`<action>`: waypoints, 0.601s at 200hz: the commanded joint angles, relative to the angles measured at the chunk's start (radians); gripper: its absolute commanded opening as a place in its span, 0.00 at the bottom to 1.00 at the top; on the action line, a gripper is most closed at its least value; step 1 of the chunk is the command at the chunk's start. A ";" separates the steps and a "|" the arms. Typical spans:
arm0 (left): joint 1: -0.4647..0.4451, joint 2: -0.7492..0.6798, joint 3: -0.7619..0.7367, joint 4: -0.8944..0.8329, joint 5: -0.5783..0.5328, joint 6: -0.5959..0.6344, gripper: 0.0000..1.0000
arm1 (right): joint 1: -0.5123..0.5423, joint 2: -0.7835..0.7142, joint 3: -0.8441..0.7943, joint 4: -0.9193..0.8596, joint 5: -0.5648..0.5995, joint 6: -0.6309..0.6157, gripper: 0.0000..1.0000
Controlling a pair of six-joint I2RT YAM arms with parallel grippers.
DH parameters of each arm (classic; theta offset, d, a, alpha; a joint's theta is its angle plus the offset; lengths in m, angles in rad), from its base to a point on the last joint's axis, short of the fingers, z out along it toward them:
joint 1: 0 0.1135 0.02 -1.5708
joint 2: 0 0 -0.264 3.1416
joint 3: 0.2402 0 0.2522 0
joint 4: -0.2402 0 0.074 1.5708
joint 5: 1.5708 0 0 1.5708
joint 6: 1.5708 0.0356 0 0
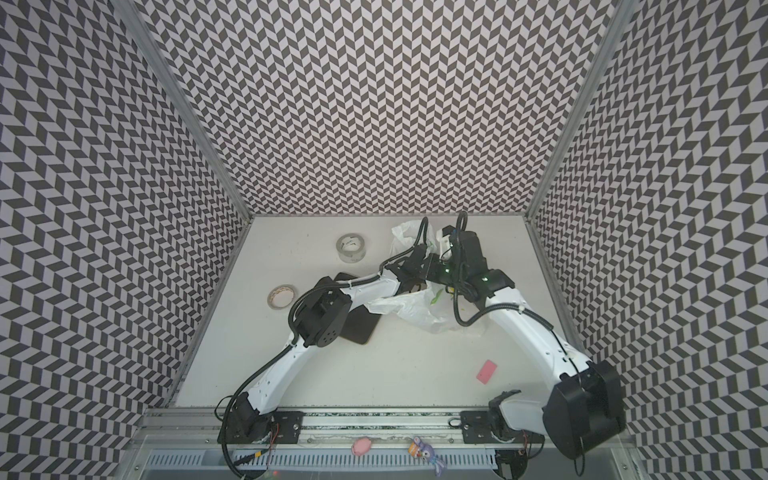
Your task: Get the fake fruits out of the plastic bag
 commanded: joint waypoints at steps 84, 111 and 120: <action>0.001 -0.341 -0.382 0.277 0.034 0.042 0.21 | -0.019 -0.054 -0.001 0.013 0.300 -0.055 0.00; 0.003 -0.442 -0.478 0.354 0.076 0.065 0.16 | -0.037 -0.053 -0.005 0.003 0.348 -0.068 0.00; 0.005 -0.472 -0.512 0.379 0.088 0.070 0.14 | -0.040 -0.057 -0.013 0.003 0.361 -0.076 0.00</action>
